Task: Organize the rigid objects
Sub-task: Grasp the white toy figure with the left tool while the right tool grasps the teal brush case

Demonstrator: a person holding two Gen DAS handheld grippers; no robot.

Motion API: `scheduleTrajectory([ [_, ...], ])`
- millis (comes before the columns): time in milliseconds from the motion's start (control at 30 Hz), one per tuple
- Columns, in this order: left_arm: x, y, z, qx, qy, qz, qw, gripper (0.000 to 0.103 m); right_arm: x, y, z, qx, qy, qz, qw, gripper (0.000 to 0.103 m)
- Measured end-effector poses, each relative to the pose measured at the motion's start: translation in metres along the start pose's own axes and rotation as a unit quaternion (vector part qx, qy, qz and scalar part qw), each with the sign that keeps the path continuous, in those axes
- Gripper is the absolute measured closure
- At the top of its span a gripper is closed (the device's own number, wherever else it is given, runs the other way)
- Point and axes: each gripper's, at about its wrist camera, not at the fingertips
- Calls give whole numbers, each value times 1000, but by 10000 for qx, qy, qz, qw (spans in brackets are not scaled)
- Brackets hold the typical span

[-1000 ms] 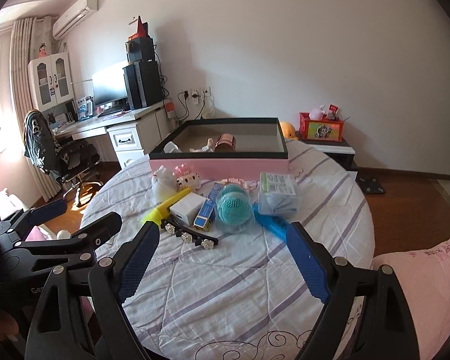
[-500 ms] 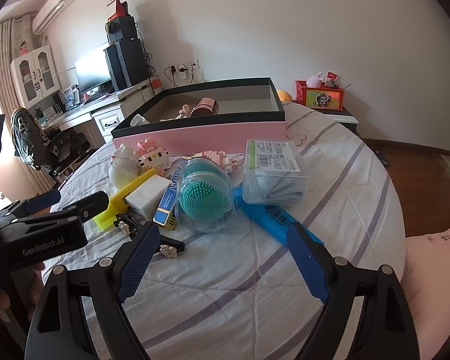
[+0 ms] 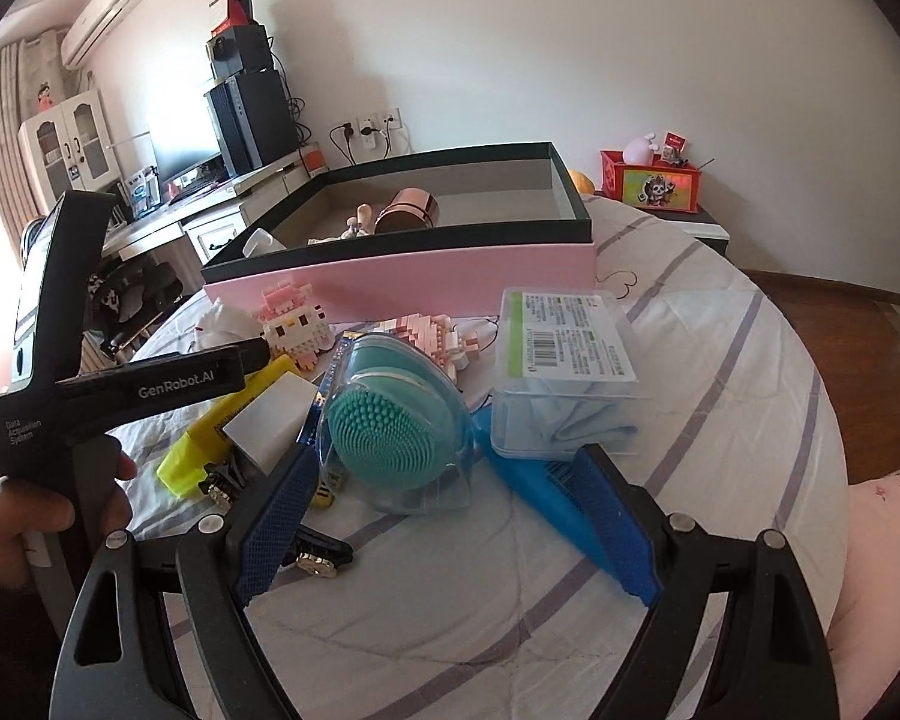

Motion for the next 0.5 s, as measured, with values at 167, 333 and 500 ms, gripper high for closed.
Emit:
scheduleTrajectory([
  [167,19,5,-2,-155,49,128,9998,57,-6,-4,-6,59,23,-52,10000,15],
  [333,46,20,-9,-217,61,162,9996,57,-17,-4,-16,175,-121,-107,9997,15],
  [500,69,28,-9,-285,216,249,9991,57,-22,-3,-19,244,-181,-227,9993,46],
])
Point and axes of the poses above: each gripper's, at about its wrist camera, not at the fingertips, and x roughly against the way its jaws point, z to its right, y to its underside, and after that the axes turned 14 degrees about z, right-handed
